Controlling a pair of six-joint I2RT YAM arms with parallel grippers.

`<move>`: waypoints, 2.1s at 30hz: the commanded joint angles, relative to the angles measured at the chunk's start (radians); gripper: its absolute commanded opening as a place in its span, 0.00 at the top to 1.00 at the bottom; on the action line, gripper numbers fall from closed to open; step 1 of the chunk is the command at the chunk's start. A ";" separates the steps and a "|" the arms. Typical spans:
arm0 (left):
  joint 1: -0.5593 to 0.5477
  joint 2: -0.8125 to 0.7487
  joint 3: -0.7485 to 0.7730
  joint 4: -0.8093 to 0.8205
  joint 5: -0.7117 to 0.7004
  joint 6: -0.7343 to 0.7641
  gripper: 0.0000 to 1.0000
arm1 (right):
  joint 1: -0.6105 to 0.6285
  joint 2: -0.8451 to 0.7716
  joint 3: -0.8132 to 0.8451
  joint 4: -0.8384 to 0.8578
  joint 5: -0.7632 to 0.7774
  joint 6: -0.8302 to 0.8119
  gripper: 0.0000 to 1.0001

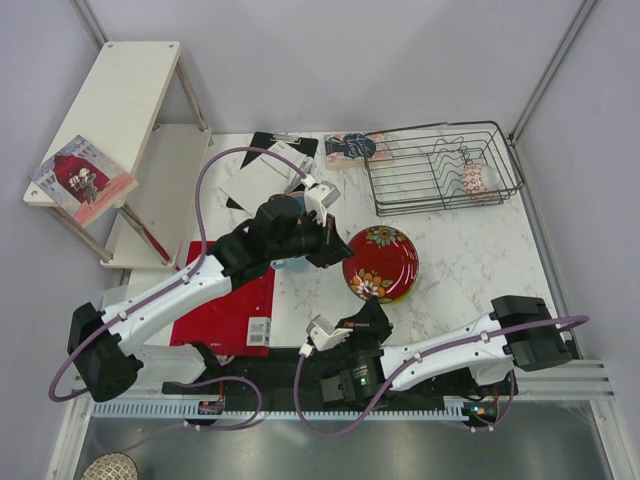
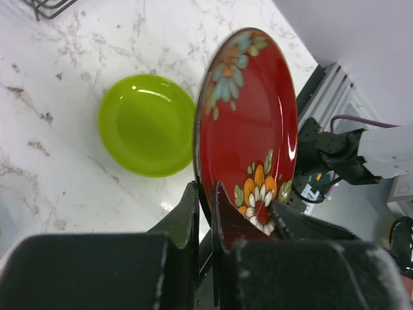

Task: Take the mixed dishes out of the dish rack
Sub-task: Pick up the plate from the dish rack, then place the plate at the center of the board.

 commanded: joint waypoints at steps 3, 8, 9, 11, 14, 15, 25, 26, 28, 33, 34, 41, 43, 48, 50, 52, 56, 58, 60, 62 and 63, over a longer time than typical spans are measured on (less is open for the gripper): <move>0.008 -0.013 0.019 0.015 0.015 0.048 0.98 | 0.012 0.004 0.044 -0.048 0.125 0.035 1.00; 0.008 -0.040 -0.018 0.058 0.015 0.033 0.98 | 0.013 0.033 0.062 -0.123 0.142 0.143 1.00; 0.008 -0.042 -0.017 0.058 0.014 0.031 0.98 | 0.012 0.049 0.078 -0.141 0.147 0.176 0.96; 0.007 -0.042 -0.017 0.059 0.003 0.024 0.98 | 0.012 0.065 0.108 -0.238 0.148 0.307 0.79; 0.008 -0.037 -0.013 0.063 -0.018 0.008 0.98 | 0.027 0.040 0.151 -0.238 0.124 0.340 0.47; 0.014 -0.033 -0.010 0.063 -0.027 0.005 0.98 | 0.038 0.005 0.176 -0.237 0.115 0.343 0.38; 0.056 0.061 0.098 0.064 -0.014 -0.042 0.98 | 0.067 -0.327 0.302 -0.028 0.003 0.217 0.02; 0.054 0.068 0.106 0.067 -0.014 -0.044 0.98 | 0.067 -0.402 0.302 -0.004 0.000 0.219 0.02; 0.056 0.096 0.118 0.073 -0.002 -0.051 0.98 | 0.065 -0.492 0.290 0.103 0.015 0.222 0.02; 0.053 0.194 0.117 0.119 0.066 -0.111 0.98 | 0.065 -0.862 0.103 0.555 0.111 -0.011 0.02; 0.053 0.209 0.117 0.134 0.071 -0.119 0.98 | 0.065 -0.903 0.075 0.708 0.124 -0.061 0.02; 0.043 0.389 0.168 0.168 0.098 -0.154 0.98 | 0.065 -0.967 0.033 0.822 0.214 -0.175 0.02; 0.043 0.417 0.172 0.188 0.095 -0.165 0.98 | 0.067 -0.964 0.033 0.822 0.211 -0.175 0.02; 0.043 0.498 0.183 0.243 0.091 -0.182 0.98 | 0.065 -0.977 0.010 0.822 0.194 -0.163 0.02; 0.043 0.528 0.191 0.247 0.095 -0.186 0.98 | 0.065 -0.993 0.001 0.823 0.191 -0.154 0.02; 0.045 0.547 0.195 0.273 0.091 -0.193 0.98 | 0.065 -1.005 -0.014 0.822 0.188 -0.143 0.02; 0.048 0.591 0.210 0.271 0.088 -0.193 0.98 | 0.065 -1.028 -0.037 0.823 0.182 -0.136 0.02; 0.053 0.618 0.227 0.241 0.074 -0.194 0.98 | 0.067 -1.033 -0.043 0.825 0.177 -0.136 0.02; 0.054 0.628 0.235 0.214 0.057 -0.194 0.98 | 0.065 -1.033 -0.049 0.823 0.177 -0.139 0.02; 0.054 0.631 0.234 0.196 0.039 -0.190 0.98 | 0.065 -1.036 -0.056 0.823 0.177 -0.140 0.02; 0.054 0.631 0.234 0.187 0.031 -0.186 0.98 | 0.067 -1.037 -0.057 0.825 0.177 -0.139 0.02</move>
